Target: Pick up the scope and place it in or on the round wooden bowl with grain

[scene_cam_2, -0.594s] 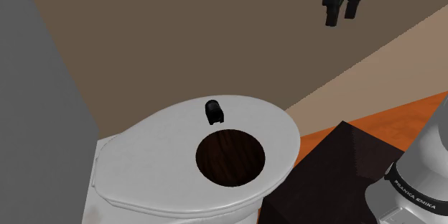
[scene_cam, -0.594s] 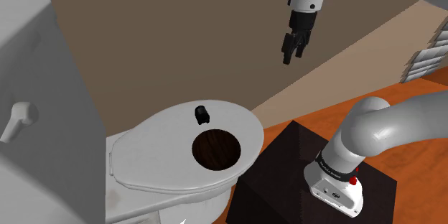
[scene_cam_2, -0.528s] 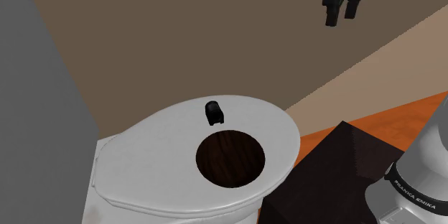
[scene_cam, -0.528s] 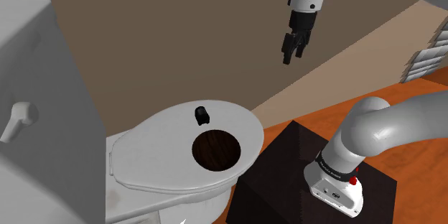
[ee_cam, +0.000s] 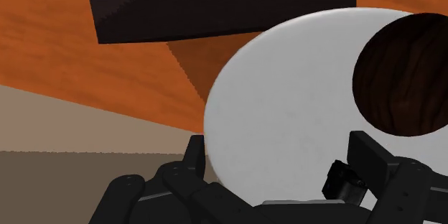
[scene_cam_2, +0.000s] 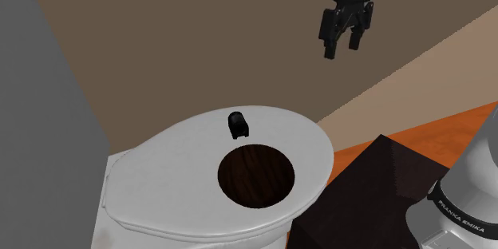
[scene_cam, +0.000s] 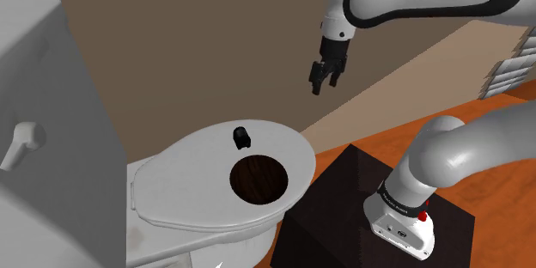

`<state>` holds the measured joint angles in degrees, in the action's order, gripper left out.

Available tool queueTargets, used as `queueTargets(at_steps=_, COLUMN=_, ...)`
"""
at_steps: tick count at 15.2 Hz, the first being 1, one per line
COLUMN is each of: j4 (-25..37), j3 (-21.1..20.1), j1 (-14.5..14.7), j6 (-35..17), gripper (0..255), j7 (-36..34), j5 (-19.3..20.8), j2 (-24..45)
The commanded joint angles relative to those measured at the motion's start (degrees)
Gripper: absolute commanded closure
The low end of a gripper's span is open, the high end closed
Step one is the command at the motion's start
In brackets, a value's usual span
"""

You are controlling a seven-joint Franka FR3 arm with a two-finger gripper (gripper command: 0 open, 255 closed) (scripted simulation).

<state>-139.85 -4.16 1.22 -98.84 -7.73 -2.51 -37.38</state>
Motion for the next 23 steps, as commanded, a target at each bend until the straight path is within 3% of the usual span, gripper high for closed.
queueTargets(at_steps=1, j4=-0.8, j3=-1.5, j1=0.4, j6=-4.4, gripper=0, j7=-2.2, j5=-1.0, j2=2.6)
queueTargets(at_steps=13, j4=0.4, j3=-8.8, j1=1.0, j6=-28.7, gripper=0, j7=-14.1, j5=-2.2, j2=23.7)
queueTargets(at_steps=23, j4=11.3, j3=-11.5, j1=2.0, j6=-42.9, gripper=0, j7=-27.5, j5=6.1, j2=45.9)
